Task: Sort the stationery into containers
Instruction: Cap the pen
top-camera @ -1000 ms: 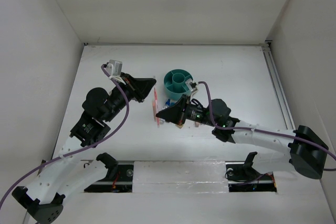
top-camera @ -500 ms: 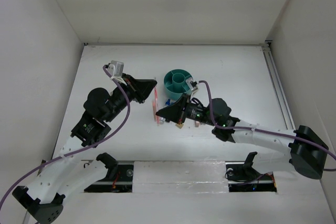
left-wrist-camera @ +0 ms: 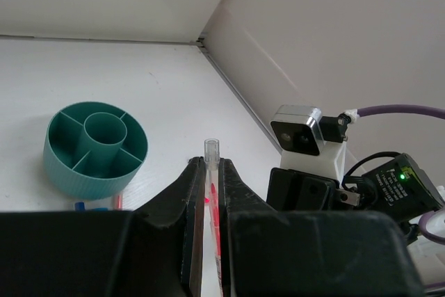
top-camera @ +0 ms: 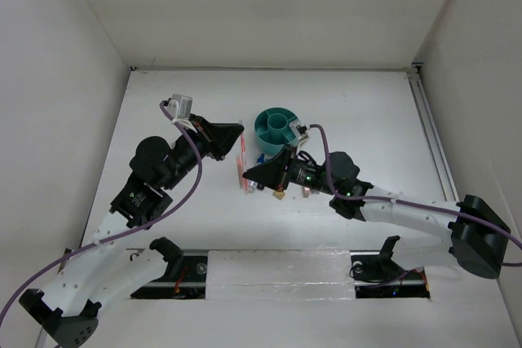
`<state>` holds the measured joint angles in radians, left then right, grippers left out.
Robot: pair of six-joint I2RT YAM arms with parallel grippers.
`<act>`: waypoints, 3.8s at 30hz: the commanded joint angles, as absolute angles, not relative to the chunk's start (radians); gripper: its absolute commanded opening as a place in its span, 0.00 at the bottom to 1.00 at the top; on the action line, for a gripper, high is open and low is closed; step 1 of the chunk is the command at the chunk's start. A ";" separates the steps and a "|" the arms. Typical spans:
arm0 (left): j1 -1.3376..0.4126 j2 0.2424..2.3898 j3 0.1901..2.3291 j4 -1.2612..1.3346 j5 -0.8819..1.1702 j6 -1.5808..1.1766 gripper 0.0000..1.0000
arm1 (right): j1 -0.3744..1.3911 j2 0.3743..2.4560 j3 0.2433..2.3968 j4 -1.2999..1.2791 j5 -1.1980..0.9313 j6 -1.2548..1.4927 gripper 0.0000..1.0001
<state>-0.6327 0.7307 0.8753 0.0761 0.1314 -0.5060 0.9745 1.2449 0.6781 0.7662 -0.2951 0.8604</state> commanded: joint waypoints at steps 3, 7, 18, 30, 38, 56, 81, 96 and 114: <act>-0.634 0.716 0.871 0.117 0.159 -0.503 0.00 | 0.969 1.244 0.730 0.801 -0.287 0.844 0.00; -0.634 0.716 0.871 0.117 0.169 -0.503 0.00 | 0.960 1.244 0.741 0.801 -0.287 0.844 0.00; -0.634 0.716 0.871 0.106 0.187 -0.485 0.00 | 0.940 1.244 0.772 0.781 -0.287 0.834 0.00; -0.672 0.772 0.908 0.035 0.161 -0.453 0.00 | 0.922 1.253 0.815 0.820 -0.386 0.853 0.00; -0.672 0.772 0.908 0.005 0.170 -0.462 0.00 | 0.913 1.241 0.811 0.818 -0.347 0.832 0.00; -0.672 0.790 0.907 -0.048 0.186 -0.453 0.00 | 0.904 1.175 0.831 0.718 -0.261 0.773 0.00; -0.672 0.827 0.877 -0.048 0.262 -0.434 0.00 | 0.784 1.226 0.960 0.752 -0.402 0.838 0.00; -0.672 0.818 0.868 -0.048 0.272 -0.434 0.00 | 0.741 1.276 1.085 0.678 -0.471 0.828 0.00; -0.672 0.700 0.946 -0.048 0.057 -0.463 0.74 | 0.831 1.390 1.032 0.647 -0.425 0.704 0.00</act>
<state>-0.6678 0.7380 0.9077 -0.0410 0.0879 -0.4583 0.8310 1.3724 0.9962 0.5499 -0.4698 0.7502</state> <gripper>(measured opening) 0.687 0.056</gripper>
